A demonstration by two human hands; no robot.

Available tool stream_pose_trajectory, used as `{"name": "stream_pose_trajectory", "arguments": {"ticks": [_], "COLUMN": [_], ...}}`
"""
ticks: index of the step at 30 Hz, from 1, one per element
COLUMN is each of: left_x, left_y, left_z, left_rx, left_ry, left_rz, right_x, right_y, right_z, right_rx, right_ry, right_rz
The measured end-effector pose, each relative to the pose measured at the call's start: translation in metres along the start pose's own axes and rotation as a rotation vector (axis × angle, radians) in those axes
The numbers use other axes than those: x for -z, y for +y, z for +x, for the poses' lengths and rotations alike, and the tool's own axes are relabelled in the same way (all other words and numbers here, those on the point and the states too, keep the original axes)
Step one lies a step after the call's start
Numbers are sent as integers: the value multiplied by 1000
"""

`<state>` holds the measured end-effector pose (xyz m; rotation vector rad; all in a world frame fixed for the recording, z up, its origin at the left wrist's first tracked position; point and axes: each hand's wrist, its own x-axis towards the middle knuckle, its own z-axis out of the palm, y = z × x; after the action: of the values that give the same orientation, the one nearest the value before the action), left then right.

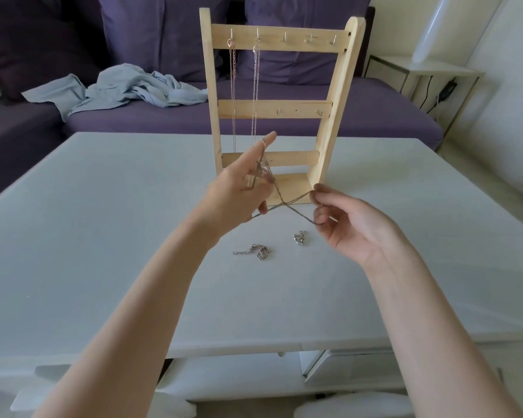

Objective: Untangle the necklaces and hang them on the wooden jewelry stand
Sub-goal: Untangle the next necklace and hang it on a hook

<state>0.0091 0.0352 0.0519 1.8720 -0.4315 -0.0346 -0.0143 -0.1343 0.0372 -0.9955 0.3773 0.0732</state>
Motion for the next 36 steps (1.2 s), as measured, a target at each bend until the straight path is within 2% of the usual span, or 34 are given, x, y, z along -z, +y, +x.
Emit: {"name": "stream_pose_trajectory", "arguments": {"ticks": [3, 9, 13, 17, 22, 25, 28, 30, 31, 34, 36], "left_x": [0, 5, 0, -5, -10, -12, -12, -13, -14, -14, -11], "left_y": [-1, 0, -3, -1, 2, 2, 0, 0, 0, -3, -5], "left_z": [-1, -2, -1, -2, -3, -3, -5, -5, -5, -4, -2], "left_rx": [-14, 27, 32, 16, -34, -60, -48, -44, -50, -61, -47], "left_ry": [-32, -76, -93, -52, 2, 19, -17, -60, -82, -129, -151], "left_rz": [143, 60, 299, 466, 494, 542, 522, 523, 531, 519, 443], "right_x": [0, 5, 6, 5, 2, 4, 10, 10, 8, -1, 1], "right_y": [-3, -7, -5, -3, -3, 1, 2, -1, -3, -8, -9], "right_z": [-3, -6, -8, -8, -10, -4, 7, 7, 6, 0, -1], "right_rx": [64, 182, 233, 207, 146, 214, 462, 546, 524, 266, 198], "right_ry": [-32, -82, -101, -144, -227, -98, 245, 374, 343, 86, 56], "right_rz": [-150, -477, -745, -935, -1046, -993, -963, -855, -705, -112, -90]}}
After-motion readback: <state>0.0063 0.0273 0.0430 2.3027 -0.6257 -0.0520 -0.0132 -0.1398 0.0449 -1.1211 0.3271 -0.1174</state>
